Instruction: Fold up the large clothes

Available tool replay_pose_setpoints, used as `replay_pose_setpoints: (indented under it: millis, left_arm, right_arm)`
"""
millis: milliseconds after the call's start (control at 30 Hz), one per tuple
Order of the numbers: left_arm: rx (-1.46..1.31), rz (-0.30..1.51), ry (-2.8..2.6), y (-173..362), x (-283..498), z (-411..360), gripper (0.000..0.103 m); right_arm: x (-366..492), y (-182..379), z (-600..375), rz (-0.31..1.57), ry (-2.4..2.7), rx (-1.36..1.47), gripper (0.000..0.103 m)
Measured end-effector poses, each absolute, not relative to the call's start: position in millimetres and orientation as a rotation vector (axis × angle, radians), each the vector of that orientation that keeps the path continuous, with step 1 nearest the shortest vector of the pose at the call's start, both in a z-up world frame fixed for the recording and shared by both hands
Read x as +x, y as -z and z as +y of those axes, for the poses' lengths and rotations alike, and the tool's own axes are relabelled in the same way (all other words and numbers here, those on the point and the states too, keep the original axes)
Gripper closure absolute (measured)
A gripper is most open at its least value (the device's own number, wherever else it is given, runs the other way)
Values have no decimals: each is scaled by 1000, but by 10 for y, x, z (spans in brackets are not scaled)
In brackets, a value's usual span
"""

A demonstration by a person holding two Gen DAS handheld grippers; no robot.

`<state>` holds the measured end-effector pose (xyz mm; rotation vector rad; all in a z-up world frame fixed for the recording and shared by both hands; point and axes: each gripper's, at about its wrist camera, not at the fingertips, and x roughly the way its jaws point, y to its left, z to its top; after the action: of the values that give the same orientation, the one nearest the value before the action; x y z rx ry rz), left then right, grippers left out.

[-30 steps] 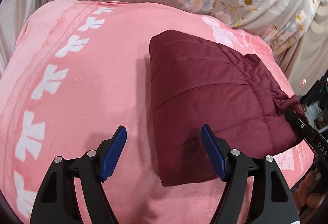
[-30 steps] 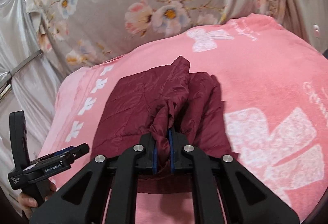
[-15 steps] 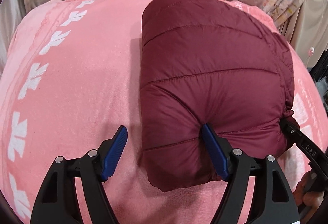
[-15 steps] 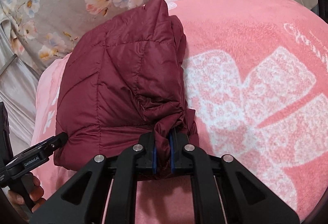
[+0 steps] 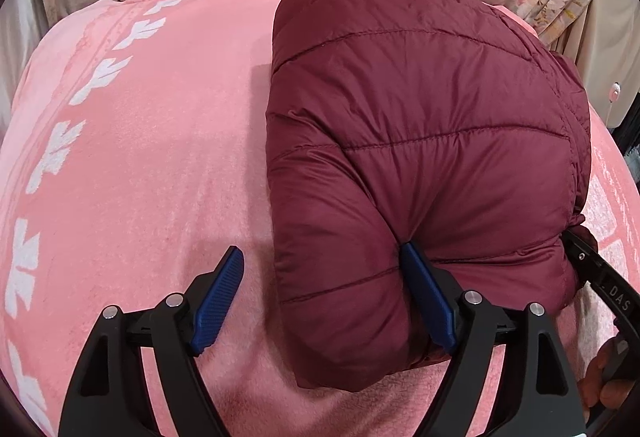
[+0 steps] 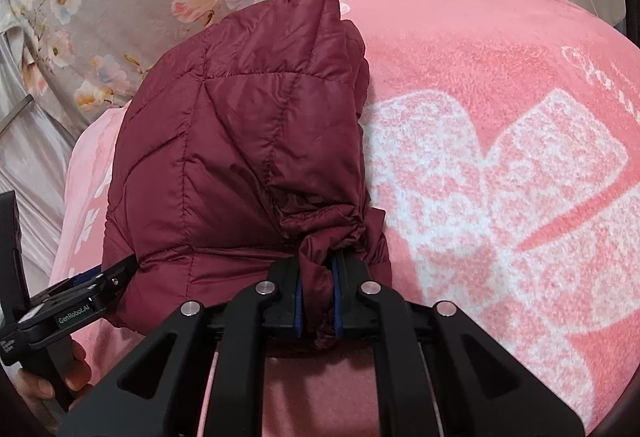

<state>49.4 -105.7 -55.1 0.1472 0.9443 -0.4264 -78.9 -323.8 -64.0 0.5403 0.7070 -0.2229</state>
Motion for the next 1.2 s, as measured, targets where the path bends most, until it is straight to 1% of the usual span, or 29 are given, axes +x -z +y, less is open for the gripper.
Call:
replay_pose_setpoints:
  millis: [100,167,200,233,267,367,400,433,500,533,600,667,800,867,900,933,967,1000,1033,1200]
  left_arm:
    - [138,952,435,523,490,-1027,22]
    - [119,969,443,450,490,-950,23]
    - [110,978,446,400,493,-917,24]
    - [99,986,448,326,496,-872,26]
    - [90,985,448,264,508,-835,27]
    - [36,932,445,-84,582,-683,28]
    - [24,903,437,-229,636,-665,28]
    - [20,877,436,-355,696,-671,28]
    - [23,843,430,-558,836,-749,28]
    - [27,833,427,-625,880,-809,28]
    - [31,823,428,-764,1081,-989,28]
    - [22,837,431,-804,1224,-1131,28]
    - [34,866,410,-759,1507,-1420,28]
    - [51,882,399,-677,1616,-1537,28]
    - [57,897,393,-629,1679,-1600,28]
    - [66,913,396,-559,1728,-1670,28]
    - [78,924,383,-493,1752,-1723,28]
    - [89,930,374,-440,1774,-1764,28]
    - [96,935,369,-377,1792,-1809,28]
    - [116,930,352,-159,1849,-1920,27]
  right_arm:
    - [-874,601,-3277,706,223,573,90]
    - [-928,532,-3317,710,231,583,84]
    - [-983,465,-3338,705,245,582,76]
    - [-1025,411,-3357,697,257,578,66]
    - [-1086,304,-3386,676,276,571,63]
    - [-1149,-59,-3500,605,299,551,60]
    - [-1118,-189,-3547,583,290,554,56]
    - [-1081,-284,-3585,563,275,561,55]
    - [-883,-539,-3687,519,227,578,54]
    - [-774,-607,-3736,508,209,584,50]
    - [-520,-668,-3819,506,209,590,48]
    - [-269,-654,-3918,531,211,608,48]
    - [153,-439,-4071,615,267,648,48]
    - [286,-323,-4062,653,276,649,51]
    - [343,-282,-4036,665,271,642,58]
    - [395,-244,-4003,677,273,627,69]
    - [459,-204,-3963,691,286,598,74]
    - [503,-181,-3927,700,296,573,84]
    - [556,-153,-3887,708,311,537,88]
    - [710,-28,-3793,732,358,405,91]
